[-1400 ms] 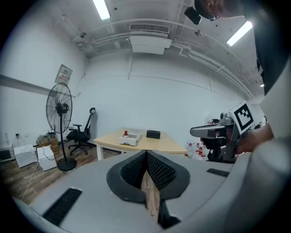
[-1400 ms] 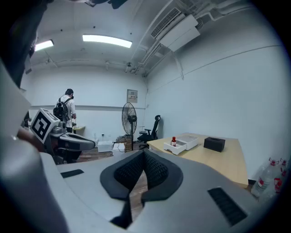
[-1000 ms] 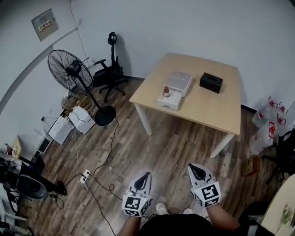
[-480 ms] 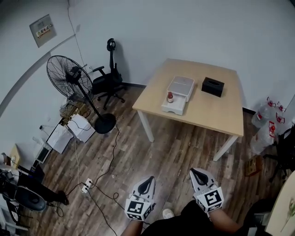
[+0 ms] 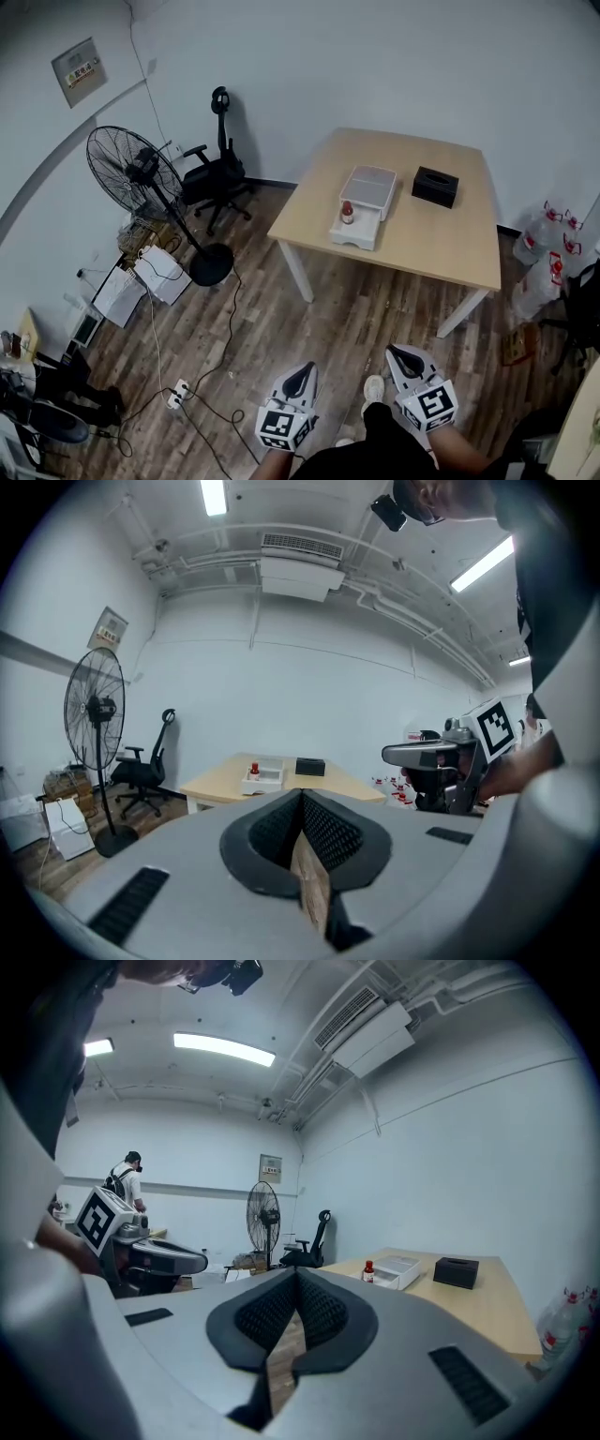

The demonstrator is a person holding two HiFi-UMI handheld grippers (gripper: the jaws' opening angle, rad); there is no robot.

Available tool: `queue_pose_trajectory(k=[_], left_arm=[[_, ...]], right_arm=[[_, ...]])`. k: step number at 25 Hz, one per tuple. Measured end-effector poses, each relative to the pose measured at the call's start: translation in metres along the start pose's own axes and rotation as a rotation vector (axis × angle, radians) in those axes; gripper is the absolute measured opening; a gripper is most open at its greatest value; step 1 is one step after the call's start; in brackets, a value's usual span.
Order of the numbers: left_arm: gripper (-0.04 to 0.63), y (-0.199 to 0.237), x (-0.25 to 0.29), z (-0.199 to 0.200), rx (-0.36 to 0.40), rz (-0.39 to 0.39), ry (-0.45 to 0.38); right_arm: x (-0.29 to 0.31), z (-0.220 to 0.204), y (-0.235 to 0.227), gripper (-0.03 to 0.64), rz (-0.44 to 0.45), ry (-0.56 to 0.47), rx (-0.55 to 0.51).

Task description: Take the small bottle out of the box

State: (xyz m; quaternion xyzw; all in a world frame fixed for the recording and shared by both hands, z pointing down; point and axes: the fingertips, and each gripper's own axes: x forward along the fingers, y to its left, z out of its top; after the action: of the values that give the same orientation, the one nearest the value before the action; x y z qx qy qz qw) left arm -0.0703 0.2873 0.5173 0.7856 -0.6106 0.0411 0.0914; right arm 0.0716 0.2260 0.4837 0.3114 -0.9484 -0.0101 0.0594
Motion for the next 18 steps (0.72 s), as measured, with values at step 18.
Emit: queue_pose_trajectory(k=[18], left_arm=[[0.012, 0.055, 0.172, 0.04, 0.032, 0.018, 0.007]], right_arm=[[0.124, 0.007, -0.143, 0.012, 0.006, -0.015, 0.04]])
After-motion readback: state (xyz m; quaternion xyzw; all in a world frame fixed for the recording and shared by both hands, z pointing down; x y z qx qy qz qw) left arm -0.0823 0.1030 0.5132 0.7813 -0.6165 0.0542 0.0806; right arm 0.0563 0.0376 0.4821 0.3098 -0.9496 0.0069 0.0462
